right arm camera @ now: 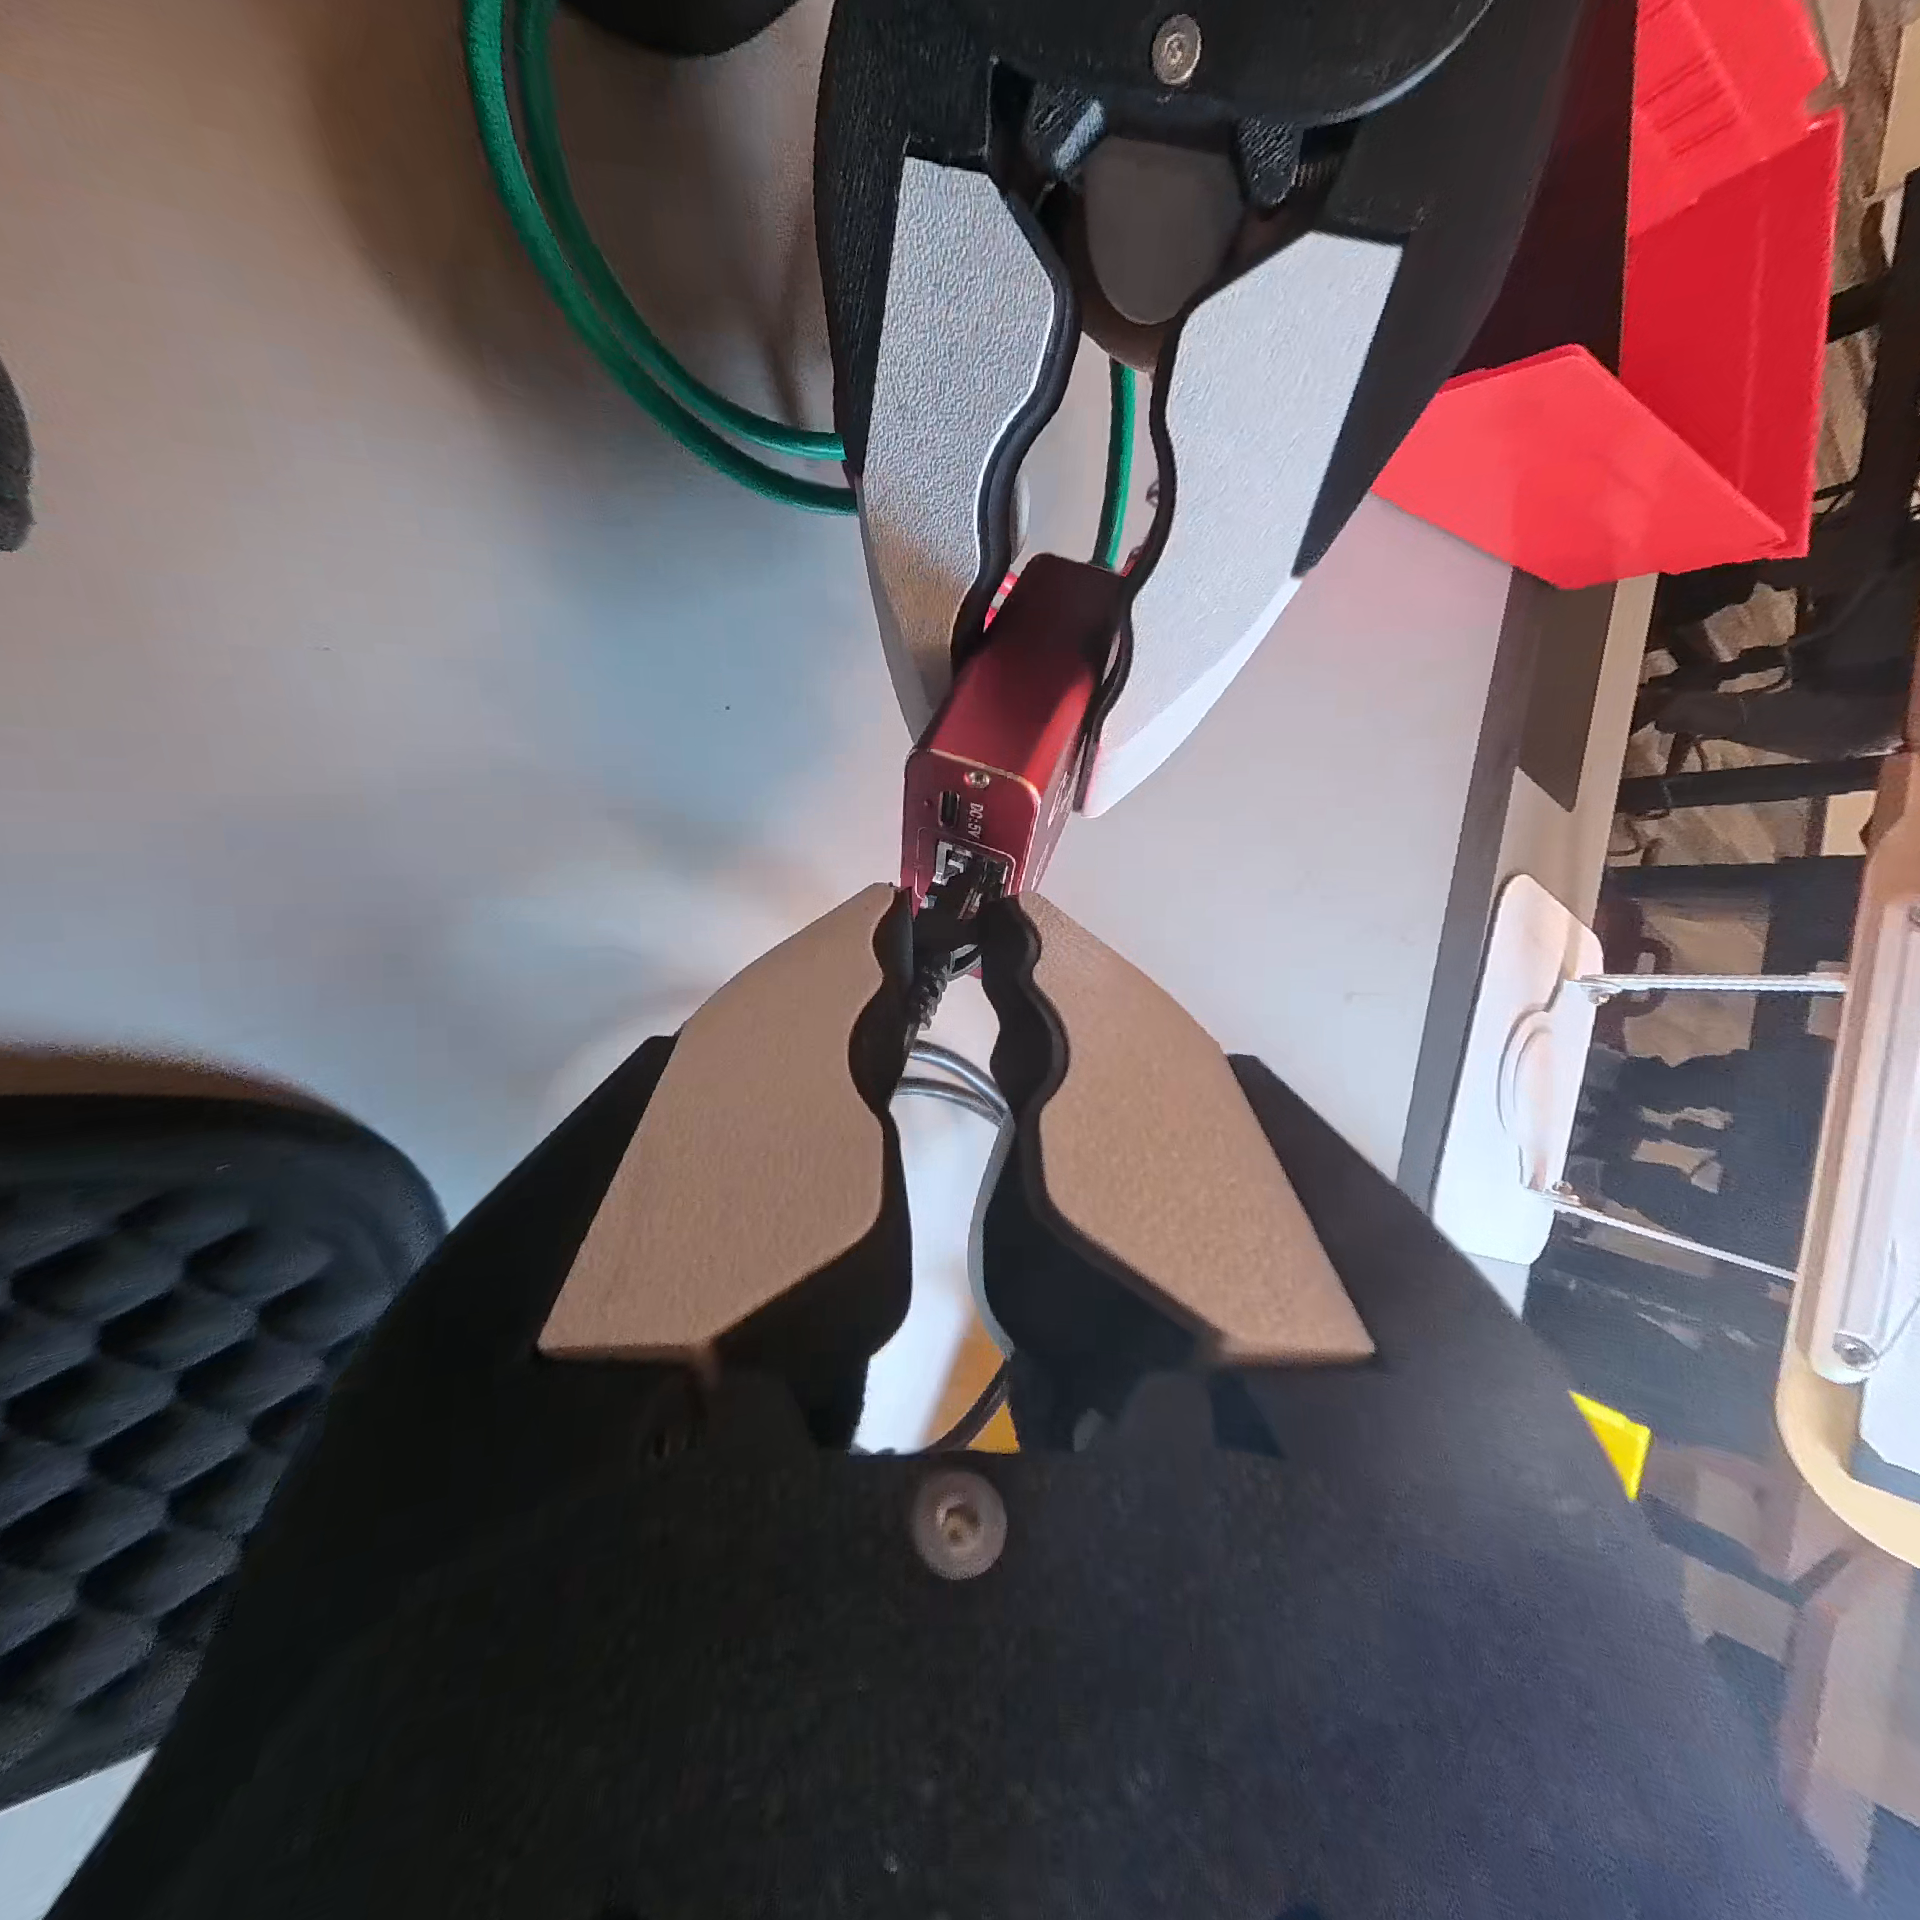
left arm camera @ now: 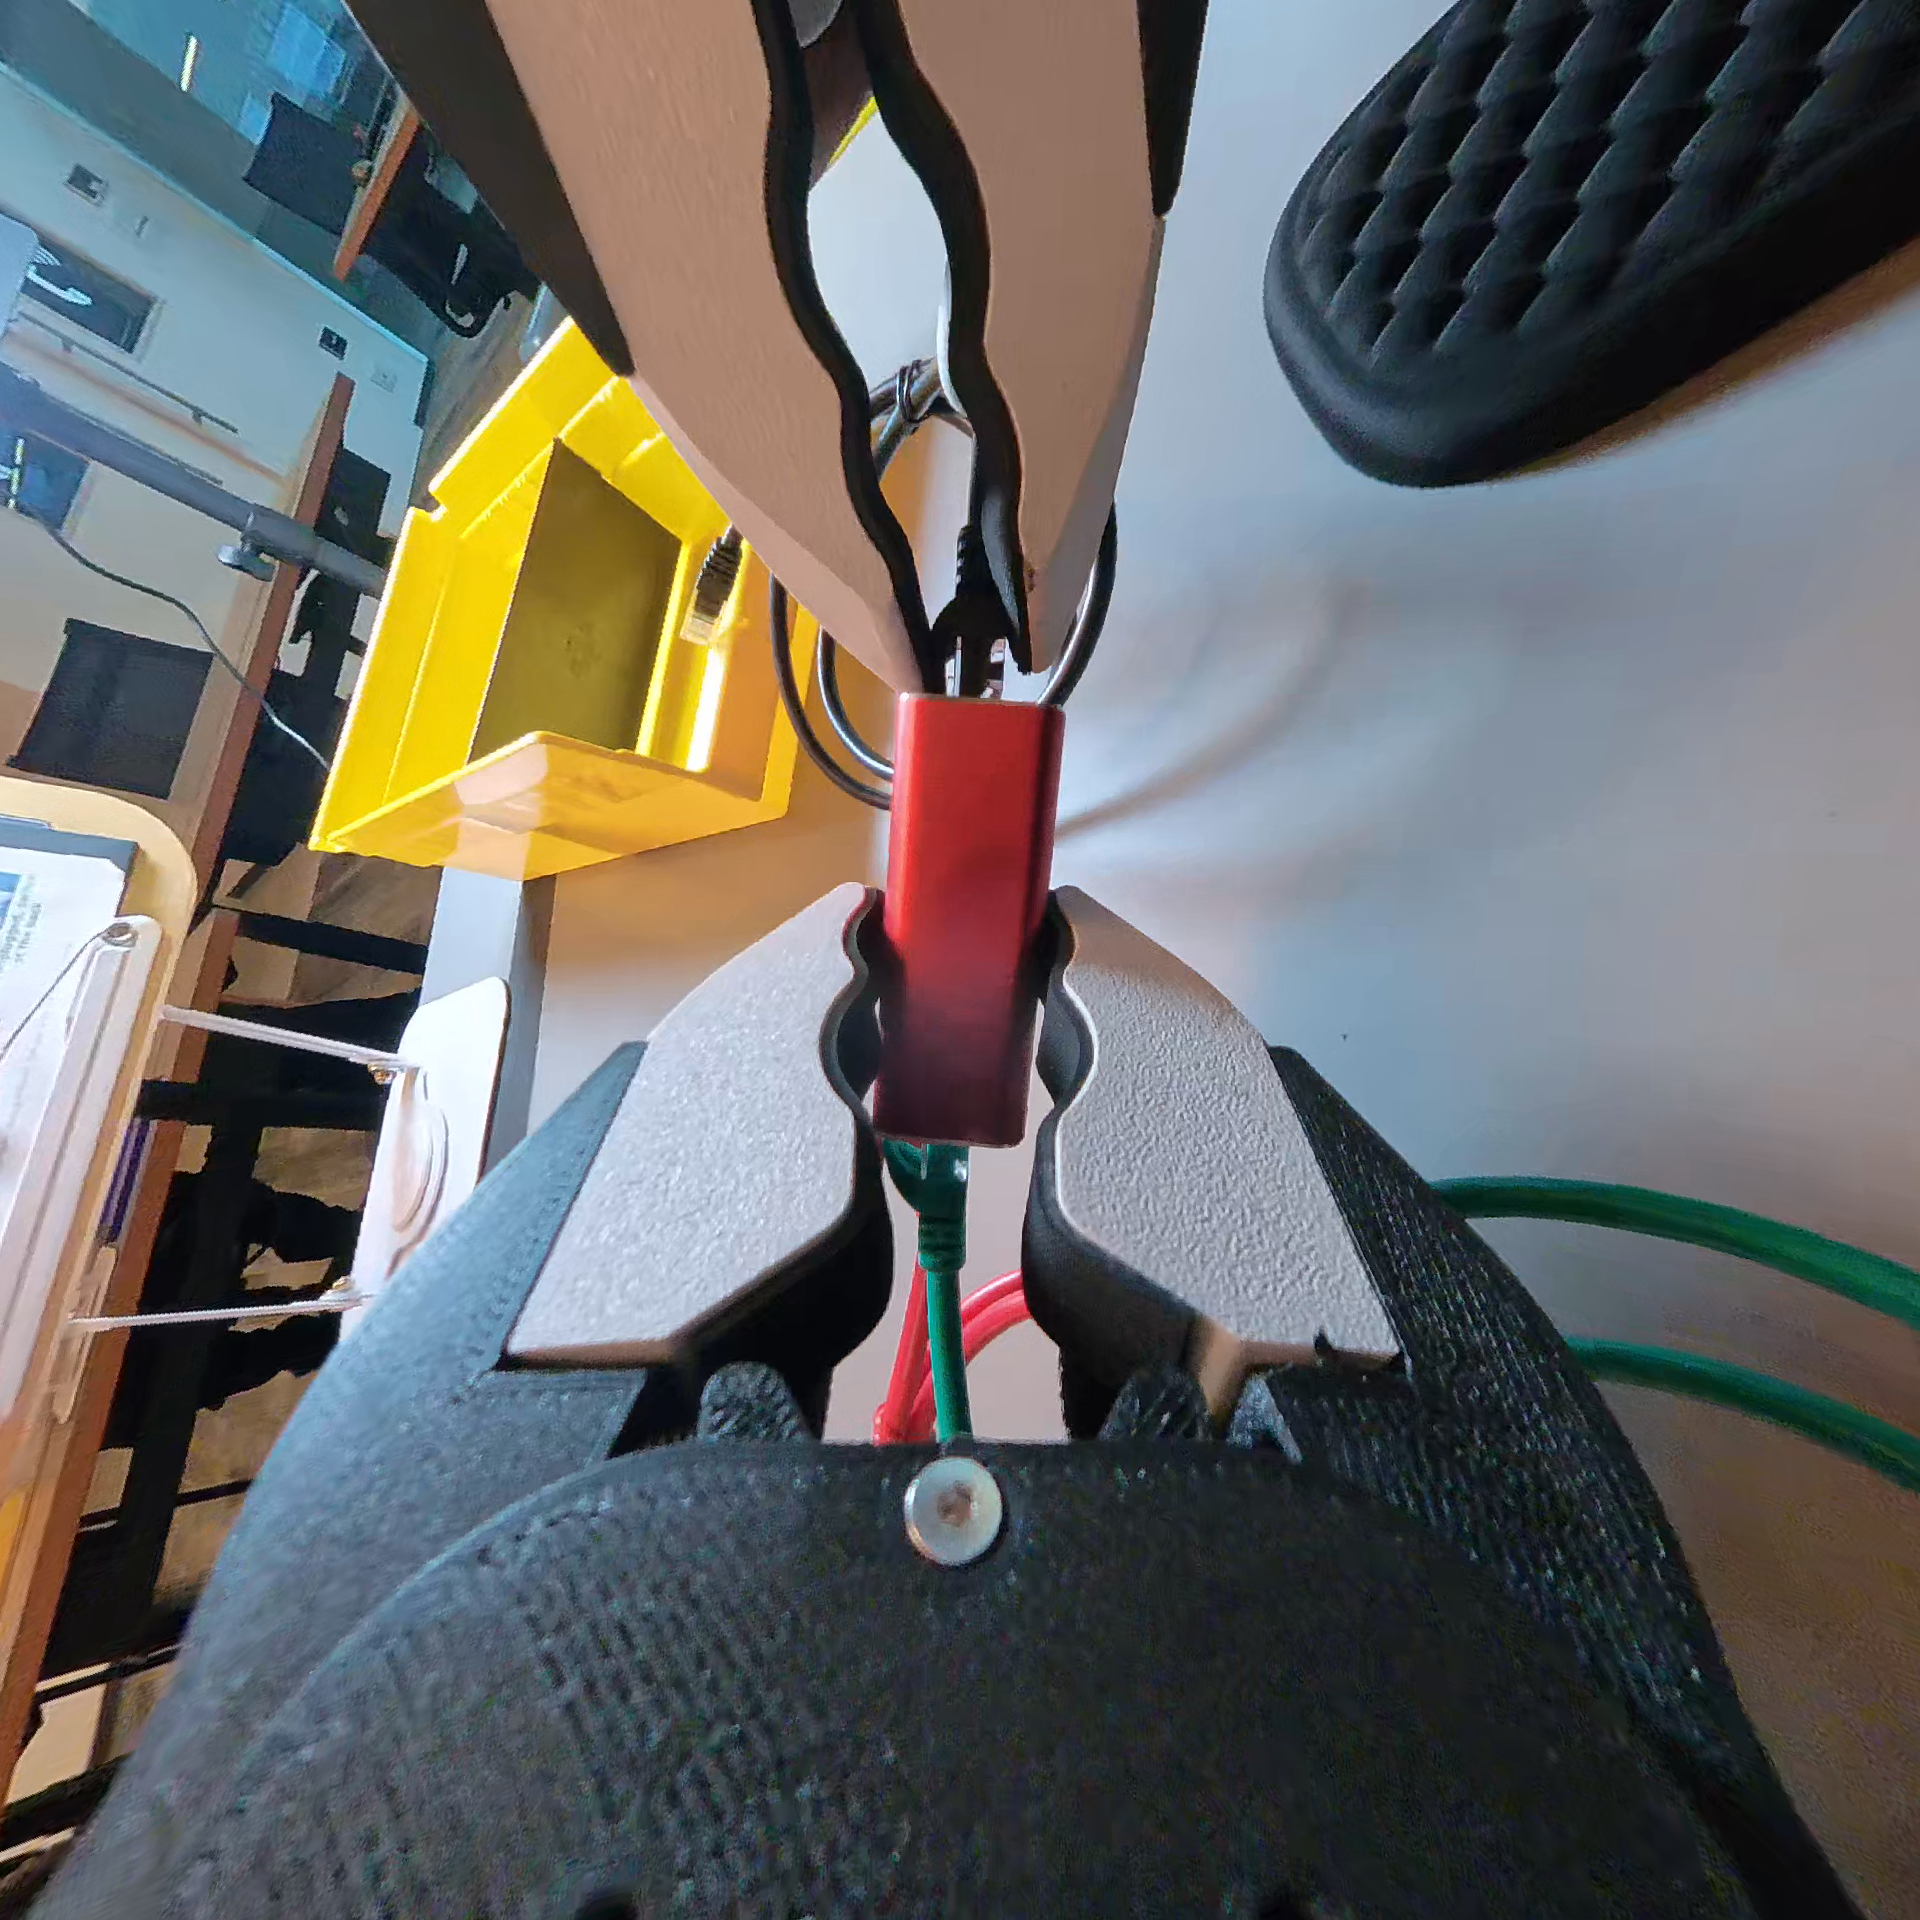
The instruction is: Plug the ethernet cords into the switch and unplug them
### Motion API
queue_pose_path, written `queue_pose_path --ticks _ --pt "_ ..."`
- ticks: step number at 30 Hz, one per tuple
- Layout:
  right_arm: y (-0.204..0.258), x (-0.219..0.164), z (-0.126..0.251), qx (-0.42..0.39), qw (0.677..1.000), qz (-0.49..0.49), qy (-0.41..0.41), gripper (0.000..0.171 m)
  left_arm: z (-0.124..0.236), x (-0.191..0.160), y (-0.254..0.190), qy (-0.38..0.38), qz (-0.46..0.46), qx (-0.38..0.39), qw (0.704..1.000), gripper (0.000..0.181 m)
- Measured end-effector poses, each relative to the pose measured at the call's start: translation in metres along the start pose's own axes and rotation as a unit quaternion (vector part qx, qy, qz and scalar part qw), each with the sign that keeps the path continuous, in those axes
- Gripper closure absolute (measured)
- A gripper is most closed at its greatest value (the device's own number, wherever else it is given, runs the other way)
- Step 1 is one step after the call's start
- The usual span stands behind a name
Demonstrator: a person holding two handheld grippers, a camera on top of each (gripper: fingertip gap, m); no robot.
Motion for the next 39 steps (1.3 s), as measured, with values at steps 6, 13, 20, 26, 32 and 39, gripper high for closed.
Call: queue_pose_path --ticks 6,13,20,26,32,39 --pt "0.000 -0.001 0.006 0.023 0.999 -0.036 -0.006 0.159 -0.004 0.005 -0.001 0.014 0.011 -0.002 1.000 0.154" --pt "-0.006 -0.008 0.012 0.055 0.993 -0.100 -0.012 0.159 -0.015 0.010 0.001 0.040 0.070 -0.022 0.997 0.153" --pt "-0.015 -0.010 0.013 0.043 0.983 -0.166 -0.063 0.159 -0.005 0.008 0.008 -0.024 0.136 -0.002 0.990 0.153" --pt "-0.006 -0.010 -0.001 -0.045 0.995 -0.091 -0.010 0.158 -0.008 0.002 0.003 -0.010 0.113 0.010 0.994 0.154" --pt "-0.007 -0.006 -0.005 -0.084 0.994 -0.067 -0.004 0.159 -0.001 0.004 0.007 0.000 0.108 0.014 0.994 0.155" --pt "0.000 -0.005 -0.010 -0.026 0.998 -0.031 0.038 0.159 -0.005 0.005 0.001 0.019 0.109 -0.026 0.994 0.154"
Point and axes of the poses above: each gripper's, where its closed fingertips meet, z back along the fingers, x out of its top, y = z × x across the jaws, the point moved 7 cm from there along z, back along the fingers, and after that the axes turned 12 degrees about -z, right-handed, at the moved point
